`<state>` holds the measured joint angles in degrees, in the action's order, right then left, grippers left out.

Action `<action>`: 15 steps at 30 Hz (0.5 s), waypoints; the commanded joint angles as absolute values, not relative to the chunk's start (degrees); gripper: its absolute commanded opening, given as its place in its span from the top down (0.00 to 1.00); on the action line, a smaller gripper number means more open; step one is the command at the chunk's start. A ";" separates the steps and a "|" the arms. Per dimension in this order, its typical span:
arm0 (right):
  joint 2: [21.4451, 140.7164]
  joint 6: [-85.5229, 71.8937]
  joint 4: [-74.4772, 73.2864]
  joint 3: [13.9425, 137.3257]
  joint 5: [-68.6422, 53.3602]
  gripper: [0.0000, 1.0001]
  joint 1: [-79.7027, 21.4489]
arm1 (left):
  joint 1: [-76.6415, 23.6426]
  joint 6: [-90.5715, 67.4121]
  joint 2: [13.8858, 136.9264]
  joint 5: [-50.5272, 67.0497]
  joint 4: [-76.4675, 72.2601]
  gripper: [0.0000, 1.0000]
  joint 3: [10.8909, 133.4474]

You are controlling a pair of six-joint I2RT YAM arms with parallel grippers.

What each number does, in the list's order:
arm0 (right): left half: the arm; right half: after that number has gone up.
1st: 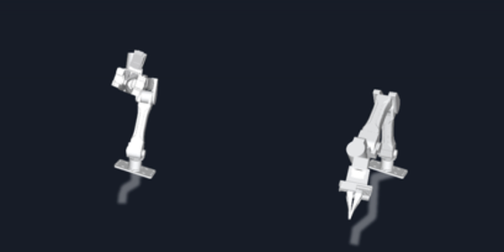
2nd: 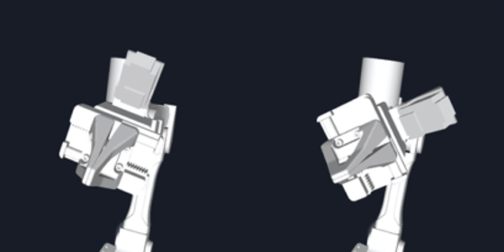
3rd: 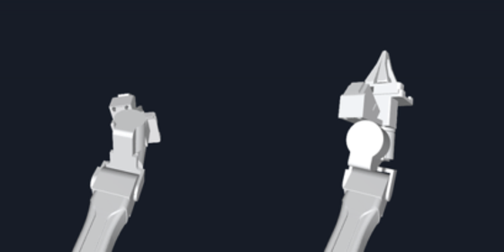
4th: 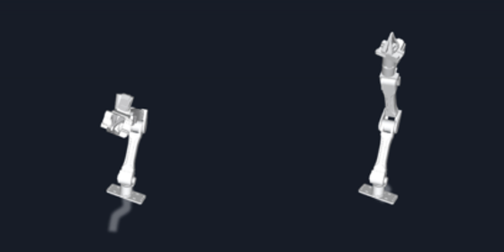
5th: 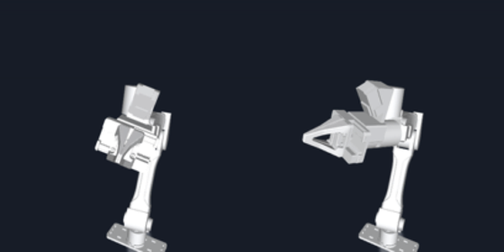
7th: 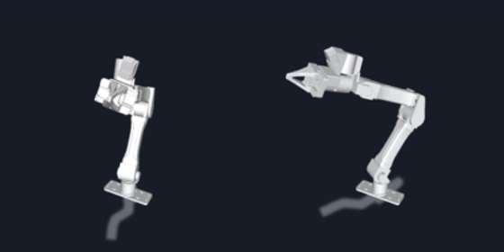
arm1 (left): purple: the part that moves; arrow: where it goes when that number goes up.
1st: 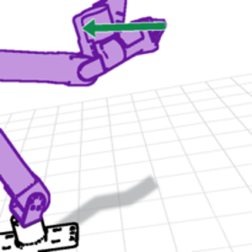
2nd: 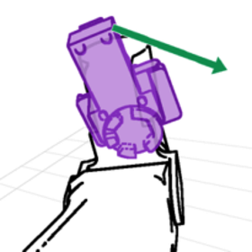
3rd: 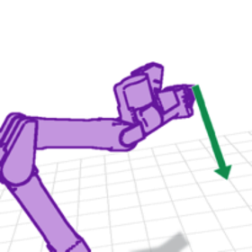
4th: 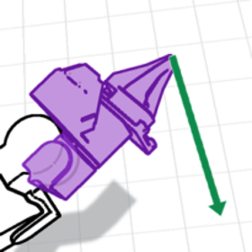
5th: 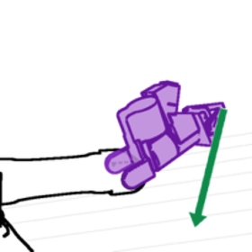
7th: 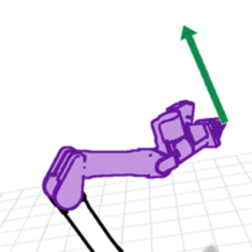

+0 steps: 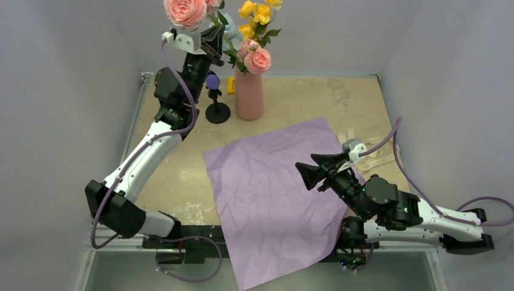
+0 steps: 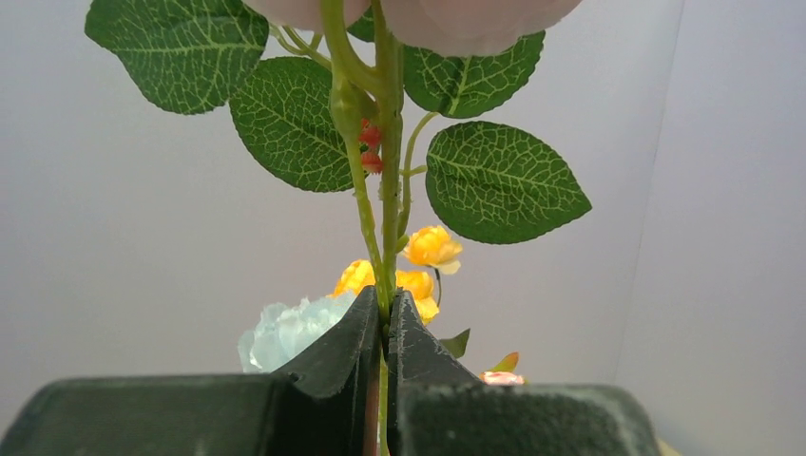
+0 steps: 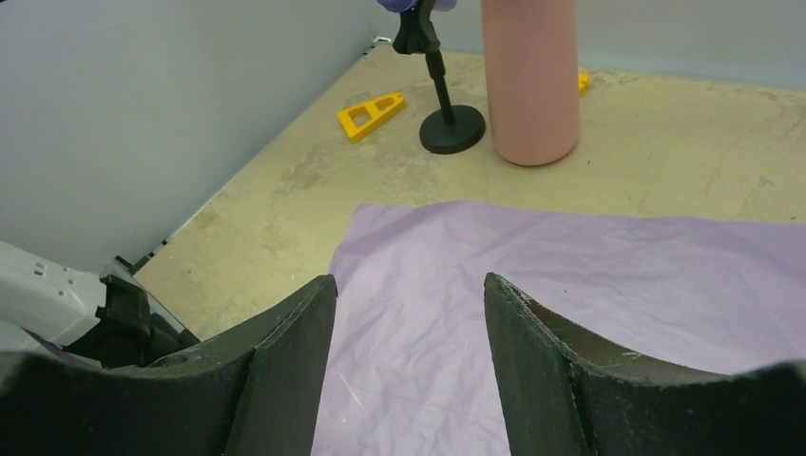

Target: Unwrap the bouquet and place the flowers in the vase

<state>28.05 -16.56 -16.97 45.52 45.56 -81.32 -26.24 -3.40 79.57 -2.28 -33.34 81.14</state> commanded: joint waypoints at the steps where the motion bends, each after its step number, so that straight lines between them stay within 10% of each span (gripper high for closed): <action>1: 27.54 -16.69 -17.03 46.82 47.12 0.38 -81.43 | -25.42 -2.12 81.52 -3.68 -34.67 1.00 80.38; 15: 27.17 -18.13 -17.90 46.43 46.55 0.38 -81.45 | -24.10 -5.80 88.62 -5.64 -33.75 1.00 79.91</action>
<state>28.05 -17.08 -18.17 45.52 45.54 -81.32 -24.97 -4.03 87.53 -4.73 -32.01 79.85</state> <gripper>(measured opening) 0.625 0.059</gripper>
